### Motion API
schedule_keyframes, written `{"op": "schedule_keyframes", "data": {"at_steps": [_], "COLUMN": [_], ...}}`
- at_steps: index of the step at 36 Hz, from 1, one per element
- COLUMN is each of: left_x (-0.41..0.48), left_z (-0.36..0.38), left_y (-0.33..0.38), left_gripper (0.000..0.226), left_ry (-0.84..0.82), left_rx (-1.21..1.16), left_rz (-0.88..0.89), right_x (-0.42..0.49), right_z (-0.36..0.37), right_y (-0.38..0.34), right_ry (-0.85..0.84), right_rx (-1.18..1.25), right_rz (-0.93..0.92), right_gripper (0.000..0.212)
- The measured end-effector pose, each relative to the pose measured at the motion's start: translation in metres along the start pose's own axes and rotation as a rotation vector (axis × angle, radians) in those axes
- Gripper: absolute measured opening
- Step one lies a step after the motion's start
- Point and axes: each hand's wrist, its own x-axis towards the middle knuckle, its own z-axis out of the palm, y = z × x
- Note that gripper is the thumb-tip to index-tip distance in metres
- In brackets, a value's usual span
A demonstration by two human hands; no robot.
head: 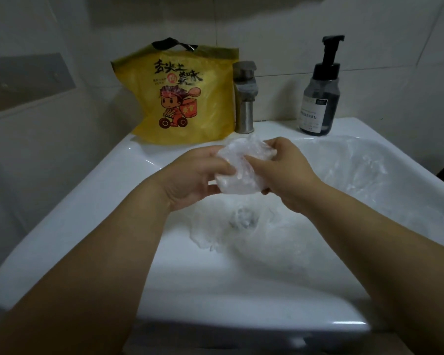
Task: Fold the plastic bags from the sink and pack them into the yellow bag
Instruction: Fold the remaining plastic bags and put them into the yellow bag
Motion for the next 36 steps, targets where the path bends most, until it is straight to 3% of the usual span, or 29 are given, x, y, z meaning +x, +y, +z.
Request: {"op": "schedule_keyframes", "data": {"at_steps": [3, 6, 9, 12, 14, 16, 18, 22, 28, 36], "left_x": [-0.001, 0.0, 0.004, 0.009, 0.01, 0.01, 0.009, 0.006, -0.002, -0.006], "left_z": [-0.001, 0.005, 0.007, 0.004, 0.004, 0.005, 0.006, 0.004, 0.003, 0.003], "left_y": [0.003, 0.0, -0.003, -0.004, -0.004, -0.004, -0.002, 0.002, 0.009, 0.014], "left_gripper": [0.091, 0.063, 0.028, 0.027, 0.026, 0.021, 0.015, 0.017, 0.022, 0.035], "left_ry": [-0.008, 0.096, 0.264, 0.404, 0.457, 0.445, 0.374, 0.259, 0.145, 0.044], "left_rx": [-0.049, 0.124, 0.075, -0.057, -0.08, -0.095, -0.122, -0.135, -0.151, -0.342], "left_rz": [-0.054, -0.076, -0.038, 0.04, 0.079, 0.094, 0.09, 0.041, 0.025, 0.023], "right_x": [0.0, -0.001, 0.001, 0.0, -0.003, -0.004, -0.002, 0.002, 0.003, 0.001], "right_z": [-0.002, 0.0, 0.001, -0.001, 0.001, 0.003, 0.001, -0.012, -0.03, -0.033], "right_y": [0.002, 0.004, 0.002, -0.002, -0.001, -0.001, -0.003, -0.009, -0.011, -0.019], "right_ry": [-0.012, -0.028, -0.018, -0.192, -0.314, -0.311, -0.266, -0.267, -0.43, -0.46], "right_rx": [-0.169, -0.206, 0.102, 0.43, 0.401, 0.394, 0.457, 0.498, 0.549, 0.571], "right_rz": [-0.076, -0.147, -0.04, 0.214, 0.261, 0.229, 0.197, 0.163, 0.179, 0.126], "right_gripper": [0.051, 0.06, 0.073, 0.081, 0.06, 0.027, 0.012, 0.014, 0.026, 0.032]}}
